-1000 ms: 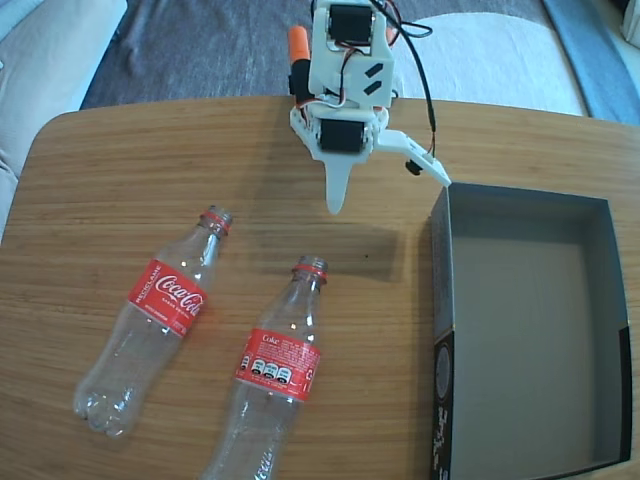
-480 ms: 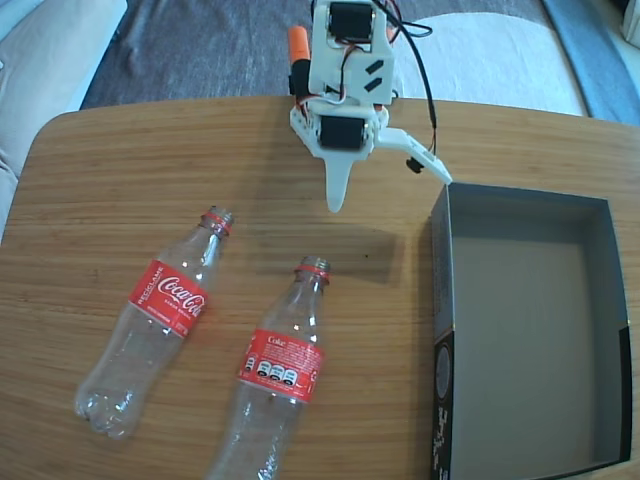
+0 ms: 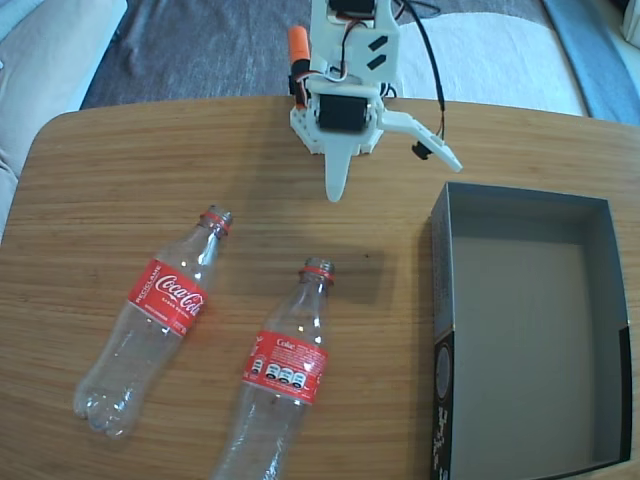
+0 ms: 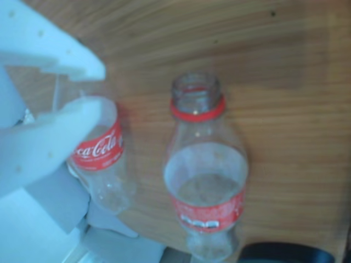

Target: Grasp the bottles and put them in the box.

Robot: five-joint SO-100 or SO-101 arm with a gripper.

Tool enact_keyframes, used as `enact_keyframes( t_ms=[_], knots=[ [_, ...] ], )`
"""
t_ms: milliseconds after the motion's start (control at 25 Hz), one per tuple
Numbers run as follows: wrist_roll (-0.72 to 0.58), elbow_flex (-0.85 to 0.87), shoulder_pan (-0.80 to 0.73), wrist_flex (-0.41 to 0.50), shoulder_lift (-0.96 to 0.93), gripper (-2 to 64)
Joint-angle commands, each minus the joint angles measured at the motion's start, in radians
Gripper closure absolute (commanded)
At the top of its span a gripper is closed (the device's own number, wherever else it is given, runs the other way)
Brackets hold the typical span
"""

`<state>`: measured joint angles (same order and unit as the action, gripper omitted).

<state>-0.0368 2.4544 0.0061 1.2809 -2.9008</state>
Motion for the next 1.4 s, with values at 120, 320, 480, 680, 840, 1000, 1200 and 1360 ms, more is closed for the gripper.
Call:
enact_keyframes(
  t_ms=[120,320,480,680,840,1000,1200,1360],
  knots=[
    [-0.006,-0.304,-0.003,-0.017,0.319,60.9],
    [-0.181,-0.489,-0.012,-0.017,0.505,60.9],
    [-0.453,-0.617,-0.012,-0.003,0.624,60.9],
    [-0.764,-0.744,-0.003,-0.003,0.747,60.9],
    [-0.960,-0.750,-0.002,-0.002,0.776,60.9],
    [-1.134,-0.713,-0.003,0.084,0.788,60.9],
    [-1.236,-0.649,-0.006,0.184,0.788,50.9],
    [-1.236,-0.643,-0.003,0.212,0.792,33.5]
  ],
)
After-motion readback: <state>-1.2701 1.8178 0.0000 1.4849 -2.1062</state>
